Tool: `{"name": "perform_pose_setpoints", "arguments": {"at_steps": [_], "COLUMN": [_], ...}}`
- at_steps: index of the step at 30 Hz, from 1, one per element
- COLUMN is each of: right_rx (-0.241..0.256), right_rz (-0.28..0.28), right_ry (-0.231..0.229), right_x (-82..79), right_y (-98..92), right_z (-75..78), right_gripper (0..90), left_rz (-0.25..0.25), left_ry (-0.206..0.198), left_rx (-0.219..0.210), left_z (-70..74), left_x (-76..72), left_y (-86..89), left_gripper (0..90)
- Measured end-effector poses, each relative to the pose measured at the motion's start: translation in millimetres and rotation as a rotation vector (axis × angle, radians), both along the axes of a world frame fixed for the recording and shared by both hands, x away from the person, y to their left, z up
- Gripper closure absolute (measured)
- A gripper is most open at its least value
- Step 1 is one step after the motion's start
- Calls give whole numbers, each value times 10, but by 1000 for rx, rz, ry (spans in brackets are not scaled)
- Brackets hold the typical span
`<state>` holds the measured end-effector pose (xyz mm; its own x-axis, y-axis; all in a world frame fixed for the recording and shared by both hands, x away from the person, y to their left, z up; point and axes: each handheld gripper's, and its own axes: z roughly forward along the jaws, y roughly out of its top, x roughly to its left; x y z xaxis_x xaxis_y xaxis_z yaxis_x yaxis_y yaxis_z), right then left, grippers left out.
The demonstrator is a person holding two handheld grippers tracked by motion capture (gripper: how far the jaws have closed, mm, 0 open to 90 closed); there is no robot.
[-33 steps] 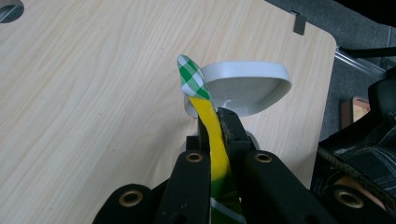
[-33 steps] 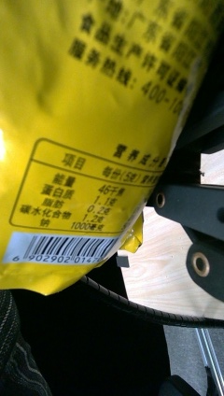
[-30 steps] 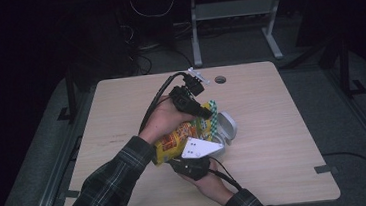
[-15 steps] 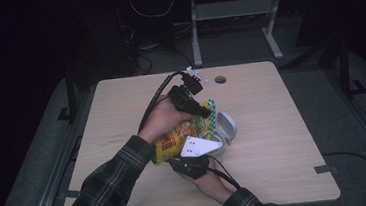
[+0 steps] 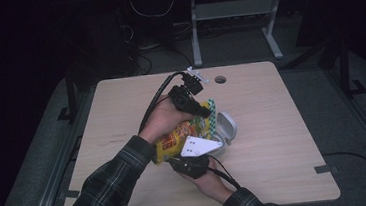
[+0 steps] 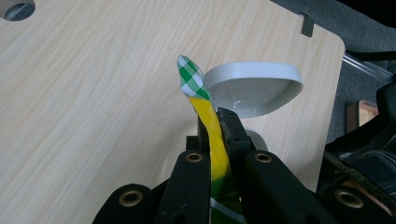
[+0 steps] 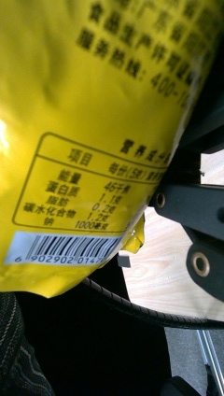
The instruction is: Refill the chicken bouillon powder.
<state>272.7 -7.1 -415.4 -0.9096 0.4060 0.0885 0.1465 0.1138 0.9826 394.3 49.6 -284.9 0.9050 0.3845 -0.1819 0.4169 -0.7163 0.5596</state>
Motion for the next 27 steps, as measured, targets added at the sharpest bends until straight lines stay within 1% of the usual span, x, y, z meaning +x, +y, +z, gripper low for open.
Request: {"name": "perform_pose_setpoints", "arguments": {"at_steps": [27], "right_rx": [-1], "right_rz": [3], "right_ry": [8], "right_x": [8], "right_y": [11], "right_z": [-7], "right_gripper": [900], "left_rz": [10], "left_ry": [-5], "left_rx": [-3], "left_z": [-16], "left_x": [1], "left_y": [14], "left_gripper": [899]}}
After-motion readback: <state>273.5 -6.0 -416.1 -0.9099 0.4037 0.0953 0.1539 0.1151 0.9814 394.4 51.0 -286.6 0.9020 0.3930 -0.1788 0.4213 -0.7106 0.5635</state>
